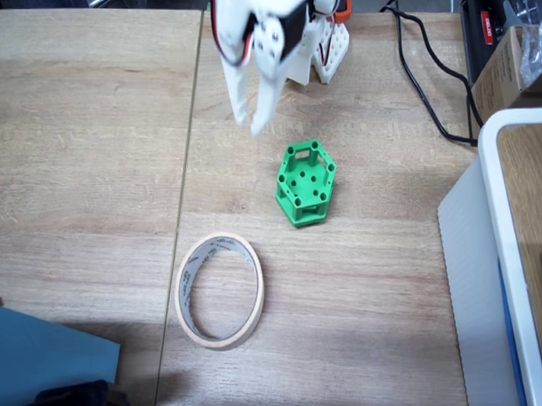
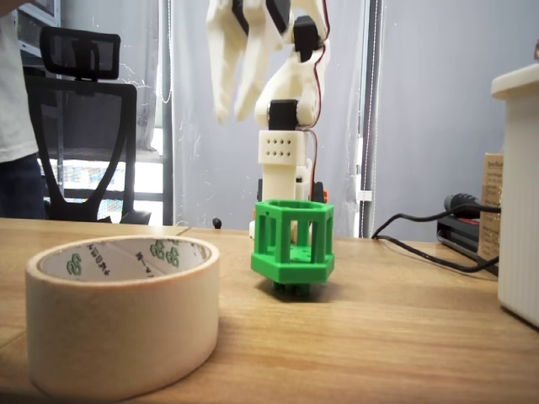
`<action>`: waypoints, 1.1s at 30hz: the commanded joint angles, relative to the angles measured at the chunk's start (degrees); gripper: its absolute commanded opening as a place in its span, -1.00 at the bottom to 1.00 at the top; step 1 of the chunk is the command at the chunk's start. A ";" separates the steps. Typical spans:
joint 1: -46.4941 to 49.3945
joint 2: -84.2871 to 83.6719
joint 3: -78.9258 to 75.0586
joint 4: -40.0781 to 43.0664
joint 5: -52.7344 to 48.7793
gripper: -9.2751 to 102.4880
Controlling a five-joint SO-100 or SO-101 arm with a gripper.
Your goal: Grasp a component and put it in the bin.
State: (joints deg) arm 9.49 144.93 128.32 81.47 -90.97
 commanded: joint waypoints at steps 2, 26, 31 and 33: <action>-2.02 -2.55 -3.34 -0.44 0.44 -0.56; -11.07 -19.78 -3.52 -0.44 0.53 -0.55; -10.46 -22.41 -3.52 -0.44 0.44 -0.55; -10.20 -23.12 -3.78 -0.44 0.44 -0.55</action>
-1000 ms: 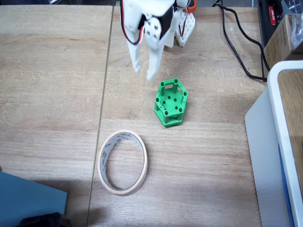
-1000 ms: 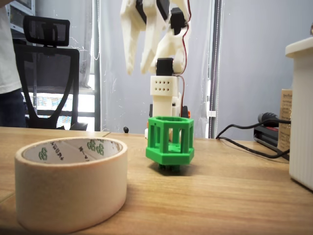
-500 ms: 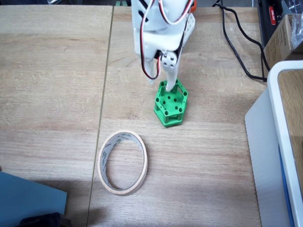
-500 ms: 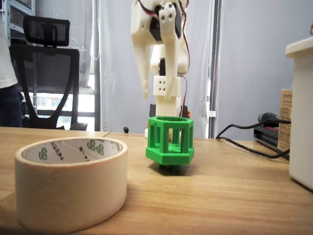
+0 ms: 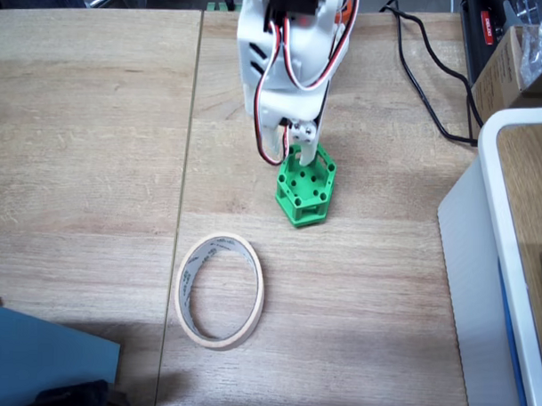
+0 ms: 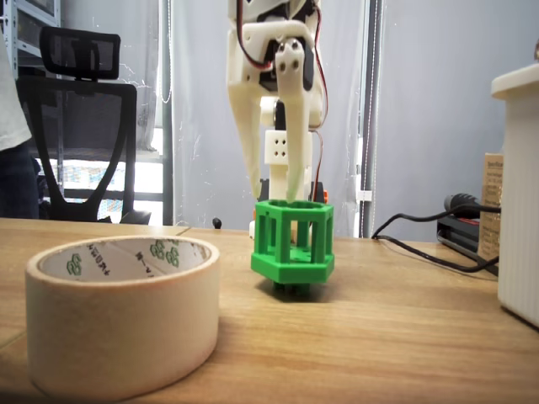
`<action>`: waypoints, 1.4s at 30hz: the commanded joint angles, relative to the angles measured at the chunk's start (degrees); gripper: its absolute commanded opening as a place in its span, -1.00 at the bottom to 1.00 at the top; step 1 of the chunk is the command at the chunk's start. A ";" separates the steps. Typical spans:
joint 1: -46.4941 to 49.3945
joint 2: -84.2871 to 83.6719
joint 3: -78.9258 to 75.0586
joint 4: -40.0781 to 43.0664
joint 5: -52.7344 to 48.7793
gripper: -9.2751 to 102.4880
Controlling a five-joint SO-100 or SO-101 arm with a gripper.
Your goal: Grasp a component and put it in the bin.
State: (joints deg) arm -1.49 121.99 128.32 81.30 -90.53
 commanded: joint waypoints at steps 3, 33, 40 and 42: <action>0.79 -1.14 -3.96 -0.35 0.00 -0.55; 3.34 -12.39 -1.41 -12.74 0.26 -0.73; 3.34 -7.91 -1.41 -13.01 0.18 -0.84; 3.34 -5.71 -1.41 -12.66 0.18 -0.83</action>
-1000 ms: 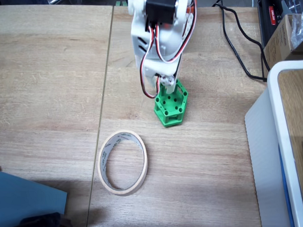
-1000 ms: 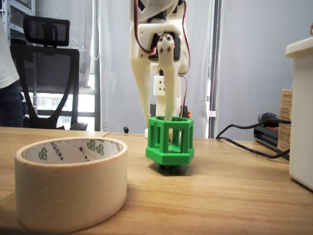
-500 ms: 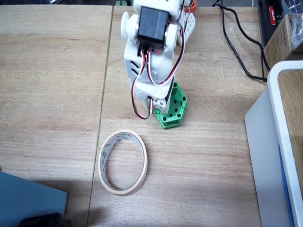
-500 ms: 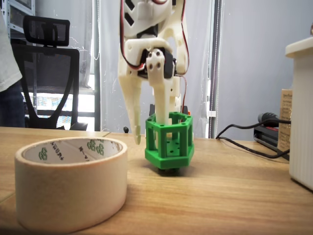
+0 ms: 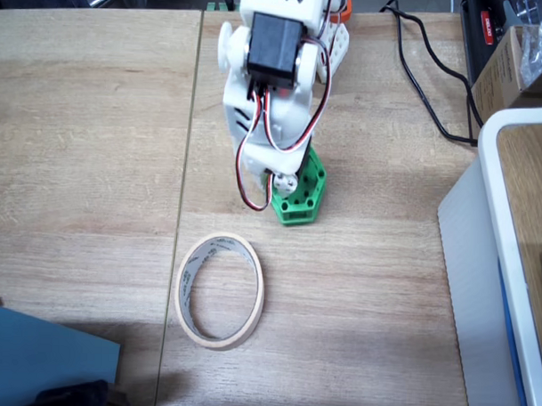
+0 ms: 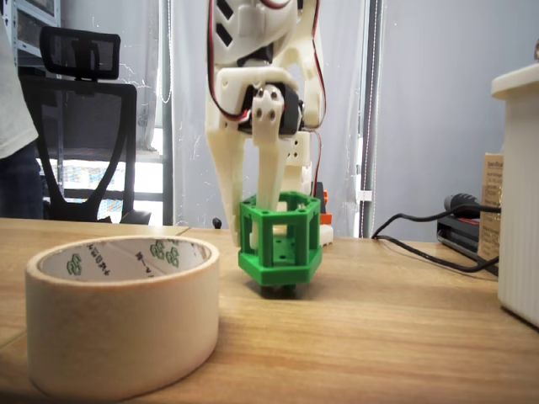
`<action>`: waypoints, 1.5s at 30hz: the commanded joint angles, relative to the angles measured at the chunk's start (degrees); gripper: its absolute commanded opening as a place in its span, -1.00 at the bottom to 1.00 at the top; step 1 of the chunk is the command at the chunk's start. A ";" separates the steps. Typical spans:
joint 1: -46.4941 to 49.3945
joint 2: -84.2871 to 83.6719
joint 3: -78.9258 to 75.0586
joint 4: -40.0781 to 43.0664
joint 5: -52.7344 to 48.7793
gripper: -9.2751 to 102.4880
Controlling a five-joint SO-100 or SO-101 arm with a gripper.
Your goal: Grasp a component and put it in the bin.
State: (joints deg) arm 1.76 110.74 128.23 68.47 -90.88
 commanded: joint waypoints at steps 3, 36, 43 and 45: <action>0.09 9.32 -1.32 0.18 0.53 -0.83; 15.82 3.78 -29.36 -0.79 0.53 -0.83; 18.28 -3.78 -30.67 -0.79 0.53 -0.83; 18.19 -5.27 -30.76 -0.79 0.53 -0.83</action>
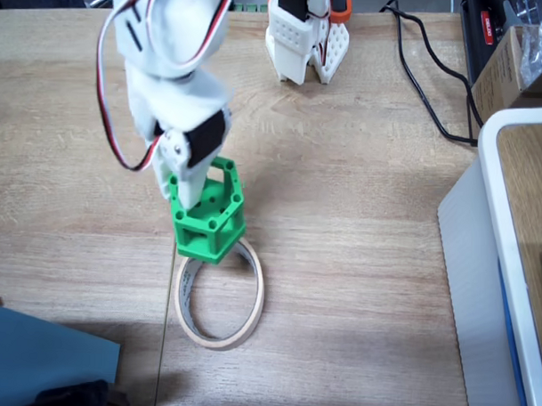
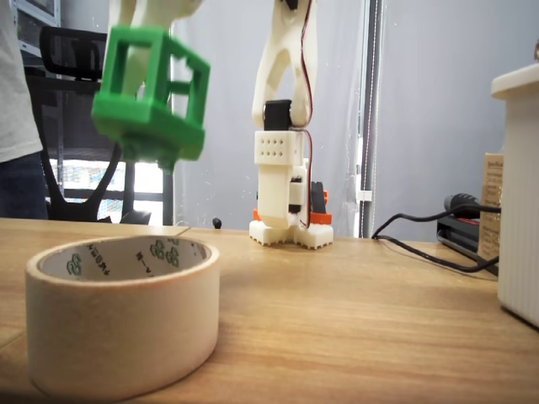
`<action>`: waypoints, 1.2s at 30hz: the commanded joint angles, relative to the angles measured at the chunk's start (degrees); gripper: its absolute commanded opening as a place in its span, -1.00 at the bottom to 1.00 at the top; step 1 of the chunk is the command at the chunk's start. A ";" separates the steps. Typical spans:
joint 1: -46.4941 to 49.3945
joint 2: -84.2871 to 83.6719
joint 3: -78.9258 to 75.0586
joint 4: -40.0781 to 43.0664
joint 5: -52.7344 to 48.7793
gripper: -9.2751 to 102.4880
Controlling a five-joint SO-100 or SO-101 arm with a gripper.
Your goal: Grasp a component and put it in the bin.
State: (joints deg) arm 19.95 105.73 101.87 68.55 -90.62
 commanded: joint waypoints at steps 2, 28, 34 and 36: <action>-0.09 -1.32 -4.39 -0.88 0.26 -0.83; -8.00 -5.80 -3.34 -17.23 0.53 -0.83; -8.53 -6.33 -3.34 -17.23 0.53 -0.83; -8.35 -6.33 -3.34 -17.23 0.53 -0.83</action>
State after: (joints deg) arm 11.51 98.26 101.78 52.21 -90.62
